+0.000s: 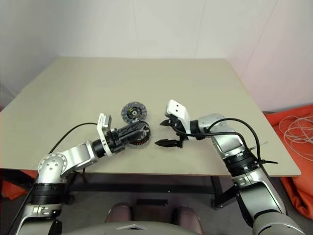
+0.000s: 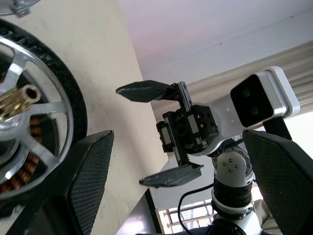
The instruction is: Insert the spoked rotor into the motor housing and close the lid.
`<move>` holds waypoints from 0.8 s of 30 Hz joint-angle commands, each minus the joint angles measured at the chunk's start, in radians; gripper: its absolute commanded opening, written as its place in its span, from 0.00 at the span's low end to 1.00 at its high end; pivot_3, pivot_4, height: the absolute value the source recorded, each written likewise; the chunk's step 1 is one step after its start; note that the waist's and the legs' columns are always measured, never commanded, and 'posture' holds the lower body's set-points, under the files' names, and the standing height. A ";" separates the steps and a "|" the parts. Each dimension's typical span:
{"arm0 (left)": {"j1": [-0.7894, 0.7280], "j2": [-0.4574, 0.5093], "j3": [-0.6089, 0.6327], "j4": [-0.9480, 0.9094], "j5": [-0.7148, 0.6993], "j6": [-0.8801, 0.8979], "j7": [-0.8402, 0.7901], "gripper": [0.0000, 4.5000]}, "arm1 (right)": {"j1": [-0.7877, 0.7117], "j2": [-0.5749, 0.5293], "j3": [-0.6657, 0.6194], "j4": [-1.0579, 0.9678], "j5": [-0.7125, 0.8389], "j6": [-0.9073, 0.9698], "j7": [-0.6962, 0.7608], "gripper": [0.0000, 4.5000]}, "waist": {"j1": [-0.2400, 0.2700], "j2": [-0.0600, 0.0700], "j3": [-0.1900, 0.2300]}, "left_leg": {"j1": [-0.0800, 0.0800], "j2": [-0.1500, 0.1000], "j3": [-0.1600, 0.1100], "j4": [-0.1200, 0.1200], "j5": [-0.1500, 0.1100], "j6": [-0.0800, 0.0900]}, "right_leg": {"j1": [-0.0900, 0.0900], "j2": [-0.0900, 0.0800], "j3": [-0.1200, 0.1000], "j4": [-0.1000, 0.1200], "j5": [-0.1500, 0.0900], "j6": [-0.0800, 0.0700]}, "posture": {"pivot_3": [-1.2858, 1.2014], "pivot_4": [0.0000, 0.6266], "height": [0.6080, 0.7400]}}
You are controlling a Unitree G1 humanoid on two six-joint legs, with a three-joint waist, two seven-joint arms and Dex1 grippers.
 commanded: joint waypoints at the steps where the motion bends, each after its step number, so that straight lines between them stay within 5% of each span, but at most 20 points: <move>1: 0.031 0.017 0.044 -0.096 -0.059 -0.010 0.014 0.99 | -0.022 0.000 -0.025 -0.025 0.021 -0.003 -0.004 1.00 | 0.000 0.000 0.000 | 0.000 0.000 0.000 0.000 0.000 0.000 | 0.000 0.000 0.000 0.000 0.000 0.000 | 0.52 0.00 1.00; 11: 0.147 0.157 0.177 -0.198 0.011 -0.086 -0.028 0.99 | -0.061 0.107 -0.146 0.064 0.160 0.257 -0.106 1.00 | -0.006 0.001 0.000 | 0.001 0.000 0.000 0.000 0.000 0.000 | 0.000 0.000 0.000 0.000 0.000 0.000 | 0.52 0.00 1.00; 17: 0.220 0.275 0.285 -0.189 0.238 -0.218 -0.209 0.99 | -0.158 0.192 -0.240 0.164 0.239 0.623 -0.281 1.00 | -0.007 0.002 0.001 | 0.003 0.000 -0.001 0.000 0.000 0.000 | -0.001 0.000 0.000 0.000 0.000 0.000 | 0.52 0.00 1.00; 24: 0.295 0.381 0.252 -0.134 0.633 -0.456 -0.453 0.99 | -0.231 0.252 -0.284 0.236 0.283 0.872 -0.382 1.00 | -0.005 0.003 0.002 | 0.003 0.000 -0.001 -0.004 0.000 -0.001 | -0.002 0.000 0.000 -0.002 0.000 0.000 | 0.52 0.00 1.00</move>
